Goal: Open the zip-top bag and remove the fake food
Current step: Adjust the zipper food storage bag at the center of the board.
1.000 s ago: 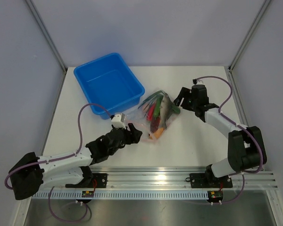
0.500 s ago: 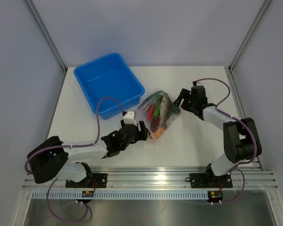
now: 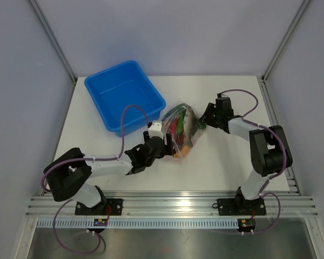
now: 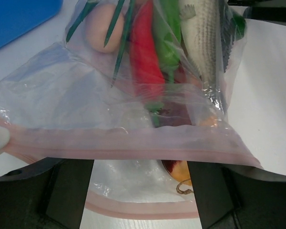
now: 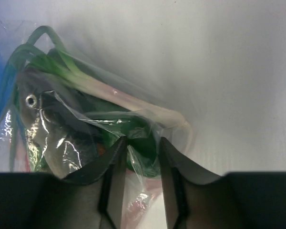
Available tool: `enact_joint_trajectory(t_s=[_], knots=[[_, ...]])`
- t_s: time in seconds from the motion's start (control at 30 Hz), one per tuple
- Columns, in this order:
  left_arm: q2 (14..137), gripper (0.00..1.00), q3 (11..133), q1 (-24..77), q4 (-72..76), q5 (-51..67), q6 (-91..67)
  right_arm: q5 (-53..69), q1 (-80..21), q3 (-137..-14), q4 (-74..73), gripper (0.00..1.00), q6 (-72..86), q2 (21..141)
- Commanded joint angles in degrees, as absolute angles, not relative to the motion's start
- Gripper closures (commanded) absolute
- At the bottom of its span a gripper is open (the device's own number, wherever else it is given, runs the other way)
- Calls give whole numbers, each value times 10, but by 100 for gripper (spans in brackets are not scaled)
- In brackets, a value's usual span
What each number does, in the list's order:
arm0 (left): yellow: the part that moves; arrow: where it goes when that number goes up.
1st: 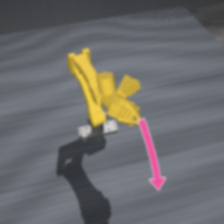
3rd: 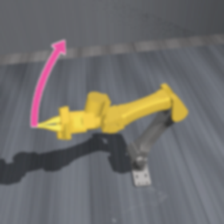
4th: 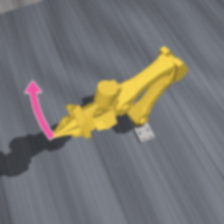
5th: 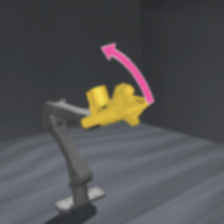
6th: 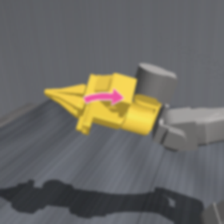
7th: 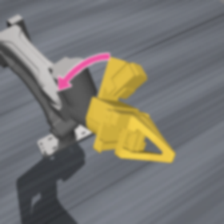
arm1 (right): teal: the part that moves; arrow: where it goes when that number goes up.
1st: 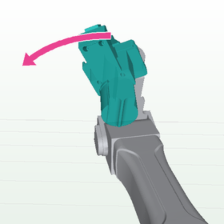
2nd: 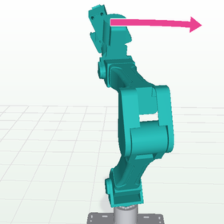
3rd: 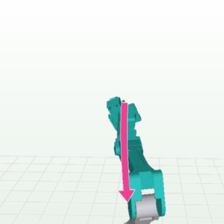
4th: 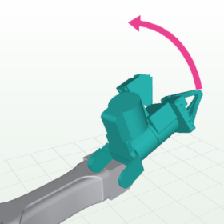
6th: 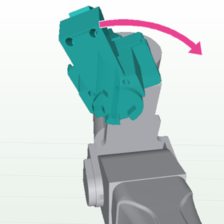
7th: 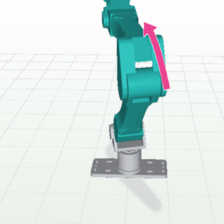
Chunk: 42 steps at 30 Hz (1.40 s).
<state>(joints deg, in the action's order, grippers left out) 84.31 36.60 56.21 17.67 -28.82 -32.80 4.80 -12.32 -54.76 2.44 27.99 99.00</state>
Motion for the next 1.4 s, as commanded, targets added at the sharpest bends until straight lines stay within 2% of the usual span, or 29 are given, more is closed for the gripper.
enact_joint_trajectory(t_s=[0.0,0.1,0.13,0.2,0.43,0.67,0.7,0.77,0.83,0.93,1.03,1.13,1.2,1.37], knots=[[846,23,370,546,224,-300,-319,67,-121,-574,44,64,286,992],[848,23,349,540,256,-294,-320,66,-120,-572,43,82,293,994],[849,23,345,539,275,-295,-318,64,-120,-570,43,92,294,994],[852,22,339,539,286,-300,-316,51,-120,-563,39,100,305,989],[883,21,340,538,321,-321,-289,5,-120,-484,34,100,352,898],[921,20,340,534,407,-314,-250,-65,-120,-385,3,100,401,703],[927,20,342,531,423,-311,-244,-71,-120,-379,3,83,400,688],[941,20,344,529,443,-304,-236,-79,-120,-374,-25,40,396,653],[949,20,339,528,480,-295,-229,-96,-121,-372,-35,19,399,637],[958,20,332,528,501,-287,-233,-104,-121,-375,-49,16,396,616],[961,20,319,528,529,-283,-234,-68,-120,-371,-16,18,378,611],[957,20,295,528,569,-281,-233,-22,-121,-389,-7,16,370,642],[960,20,285,528,587,-276,-230,-3,-125,-407,12,11,367,671],[972,21,275,528,633,-258,-214,-21,-131,-445,3,7,361,729]])
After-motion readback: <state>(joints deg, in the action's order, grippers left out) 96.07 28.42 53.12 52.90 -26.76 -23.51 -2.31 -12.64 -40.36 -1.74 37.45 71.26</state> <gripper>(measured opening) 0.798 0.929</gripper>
